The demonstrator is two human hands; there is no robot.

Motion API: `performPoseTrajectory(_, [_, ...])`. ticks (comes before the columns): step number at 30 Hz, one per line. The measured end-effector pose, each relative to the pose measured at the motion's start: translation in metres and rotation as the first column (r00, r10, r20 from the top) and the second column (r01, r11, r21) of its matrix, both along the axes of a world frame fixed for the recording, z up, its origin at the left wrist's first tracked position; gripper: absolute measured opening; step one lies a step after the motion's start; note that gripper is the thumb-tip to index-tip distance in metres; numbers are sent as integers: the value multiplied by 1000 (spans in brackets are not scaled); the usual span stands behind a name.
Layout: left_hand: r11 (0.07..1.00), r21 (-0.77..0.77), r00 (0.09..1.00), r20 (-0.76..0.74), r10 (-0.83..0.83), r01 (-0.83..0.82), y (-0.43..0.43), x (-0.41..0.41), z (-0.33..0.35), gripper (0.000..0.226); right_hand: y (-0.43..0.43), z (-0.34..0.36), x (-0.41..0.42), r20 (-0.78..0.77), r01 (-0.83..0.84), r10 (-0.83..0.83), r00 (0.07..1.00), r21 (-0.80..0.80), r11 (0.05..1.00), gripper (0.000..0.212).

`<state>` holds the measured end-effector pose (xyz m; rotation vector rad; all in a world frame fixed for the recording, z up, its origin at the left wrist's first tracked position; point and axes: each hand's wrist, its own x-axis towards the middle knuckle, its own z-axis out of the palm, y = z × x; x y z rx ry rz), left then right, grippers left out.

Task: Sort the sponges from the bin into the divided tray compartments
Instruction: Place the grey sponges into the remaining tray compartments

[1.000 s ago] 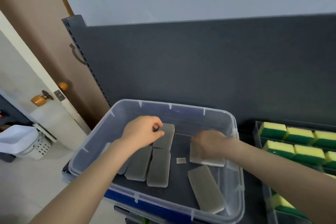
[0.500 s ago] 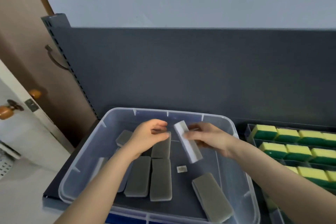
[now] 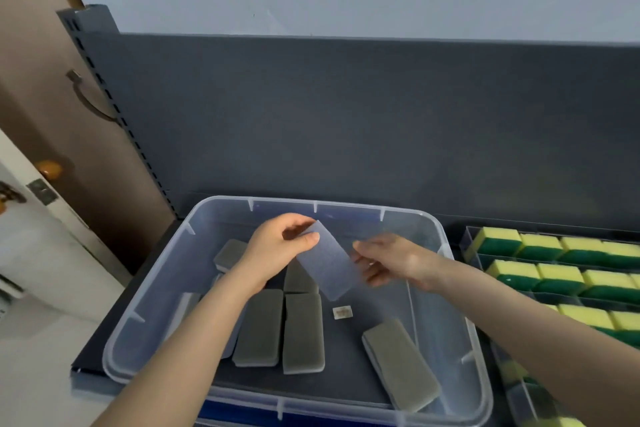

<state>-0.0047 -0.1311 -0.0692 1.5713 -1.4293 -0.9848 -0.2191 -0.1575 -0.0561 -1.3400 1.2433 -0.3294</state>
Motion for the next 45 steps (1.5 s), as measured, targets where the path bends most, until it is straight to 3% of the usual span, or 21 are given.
performPoseTrajectory(1, [1000,-22,995,97,20,-18,-1,1,-2,24,1,0,-3,-192,-123,102,976,-99,987,37])
performPoseTrajectory(2, [999,-33,981,194,29,-23,-2,1,-3,26,3,-2,-4,-412,-299,213,886,-155,942,43])
performPoseTrajectory(4, [999,-33,953,302,34,-25,-3,1,-4,29,12,-8,-1,-765,-635,353,538,-93,767,53])
performPoseTrajectory(6, [999,-28,943,331,38,-30,-3,3,-5,30,23,-20,4,-893,-771,370,255,43,635,63])
performPoseTrajectory(7, [999,-31,937,347,41,-32,-3,3,-5,30,29,-25,7,-911,-786,372,178,95,610,66])
performPoseTrajectory(9, [999,-33,926,376,42,-32,-3,5,-5,31,39,-34,13,-923,-801,366,117,130,584,64])
performPoseTrajectory(12, [999,-31,919,391,41,-31,-1,5,-3,32,44,-39,20,-925,-816,366,107,128,563,48])
performPoseTrajectory(14, [999,-35,921,387,45,-34,0,5,-2,31,35,-33,21,-912,-785,375,164,110,610,41])
performPoseTrajectory(18, [992,-83,938,324,122,-100,-1,8,-3,31,-3,2,15,-829,-653,230,510,-200,731,24])
performPoseTrajectory(20, [979,-129,933,303,192,-159,-1,10,-3,29,-13,16,11,-679,-449,38,734,-442,776,18])
performPoseTrajectory(22, [963,-170,922,295,252,-208,-2,12,-2,29,-14,11,5,-539,-282,-98,837,-577,766,18])
performPoseTrajectory(24, [954,-195,913,300,278,-226,-2,13,0,29,-5,-3,0,-621,-340,-85,779,-533,775,27])
performPoseTrajectory(28, [951,-216,899,334,284,-221,-2,13,0,28,15,-24,-9,-872,-645,172,459,-194,739,51])
performPoseTrajectory(30, [952,-218,895,347,280,-213,-2,13,0,27,16,-22,-11,-893,-682,258,368,-70,728,50])
performPoseTrajectory(34, [956,-205,894,355,273,-211,-2,14,-1,28,-4,-7,-10,-864,-636,120,489,-260,727,28])
performPoseTrajectory(36, [958,-197,896,352,270,-211,-2,13,0,28,-12,-11,-3,-856,-707,180,484,-262,657,44])
performPoseTrajectory(40, [961,-189,902,346,259,-204,-1,11,1,27,-15,-40,10,-849,-824,411,334,-51,564,72])
performPoseTrajectory(45, [962,-185,911,326,253,-200,-1,12,3,28,-13,-46,14,-833,-775,371,410,-103,623,67])
